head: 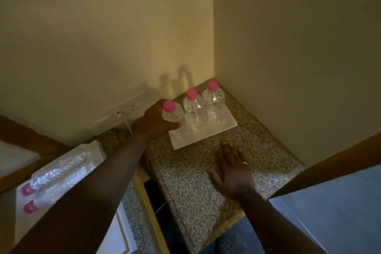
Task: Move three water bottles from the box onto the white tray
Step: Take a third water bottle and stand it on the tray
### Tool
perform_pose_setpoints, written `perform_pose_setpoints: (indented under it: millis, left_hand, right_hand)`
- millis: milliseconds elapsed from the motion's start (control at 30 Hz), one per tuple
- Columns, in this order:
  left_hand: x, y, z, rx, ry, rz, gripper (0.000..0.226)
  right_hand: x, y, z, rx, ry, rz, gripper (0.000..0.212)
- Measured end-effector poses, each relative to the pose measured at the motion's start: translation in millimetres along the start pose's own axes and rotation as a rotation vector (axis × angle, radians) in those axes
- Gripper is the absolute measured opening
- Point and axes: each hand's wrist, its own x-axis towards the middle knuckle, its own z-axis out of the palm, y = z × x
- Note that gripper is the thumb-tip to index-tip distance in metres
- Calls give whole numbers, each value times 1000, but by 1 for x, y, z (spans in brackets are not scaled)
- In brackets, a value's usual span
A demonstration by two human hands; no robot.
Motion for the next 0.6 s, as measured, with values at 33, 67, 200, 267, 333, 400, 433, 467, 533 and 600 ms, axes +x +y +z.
perform_pose_setpoints:
  millis: [33, 67, 200, 267, 333, 400, 433, 467, 533, 600]
  left_hand:
    - [3, -1, 3, -1, -7, 5, 62]
    - [6, -2, 5, -12, -10, 8, 63]
    - [13, -4, 5, -51, -48, -2, 68]
    - [14, -4, 5, -59, -61, -1, 70]
    - [14, -5, 5, -64, -67, 1, 72]
    - [14, -4, 8, -65, -67, 11, 72]
    - [14, -3, 8, -70, -64, 15, 72]
    - [11, -3, 8, -81, -65, 10, 74]
    - [5, -4, 9, -112, -66, 2, 79]
    - [-4, -3, 7, -102, -62, -6, 83]
  right_hand:
    - [0, 1, 1, -3, 5, -2, 81]
    - [1, 1, 1, -4, 8, -4, 80]
    - [0, 0, 1, -15, 17, -9, 79]
    - [0, -1, 1, -17, 6, 0, 79]
    - [0, -1, 1, -26, 8, 0, 79]
    - [1, 0, 0, -33, 3, 8, 79]
    - [2, 0, -2, -34, 4, 8, 79]
    - [2, -1, -2, -37, 1, 8, 79]
    - [0, -2, -3, -46, -5, 10, 78]
    - [0, -3, -4, -42, -17, 16, 79]
